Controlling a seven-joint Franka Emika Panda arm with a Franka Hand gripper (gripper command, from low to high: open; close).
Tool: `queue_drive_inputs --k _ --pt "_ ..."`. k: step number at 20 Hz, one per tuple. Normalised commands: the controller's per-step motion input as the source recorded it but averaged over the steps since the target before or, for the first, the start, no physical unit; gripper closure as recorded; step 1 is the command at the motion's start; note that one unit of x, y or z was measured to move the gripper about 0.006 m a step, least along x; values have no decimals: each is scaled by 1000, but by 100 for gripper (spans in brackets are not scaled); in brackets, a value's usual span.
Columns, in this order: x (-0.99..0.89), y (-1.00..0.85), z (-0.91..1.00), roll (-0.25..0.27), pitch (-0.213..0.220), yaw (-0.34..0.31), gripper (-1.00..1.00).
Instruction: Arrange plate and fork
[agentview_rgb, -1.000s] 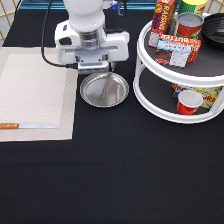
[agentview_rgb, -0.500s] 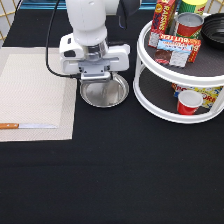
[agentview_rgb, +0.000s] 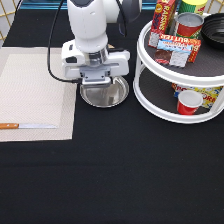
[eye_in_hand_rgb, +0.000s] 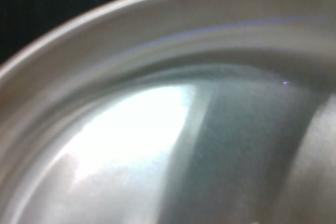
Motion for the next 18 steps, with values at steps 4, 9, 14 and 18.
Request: queue_drive_inputs --k 4,9,14,18 --pt "293 72 -121 0 0 35 -100" --pt "279 24 -50 0 8 30 -100" --pt "258 -179 19 0 76 1 -100" --pt "320 -434 122 0 98 1 -100"
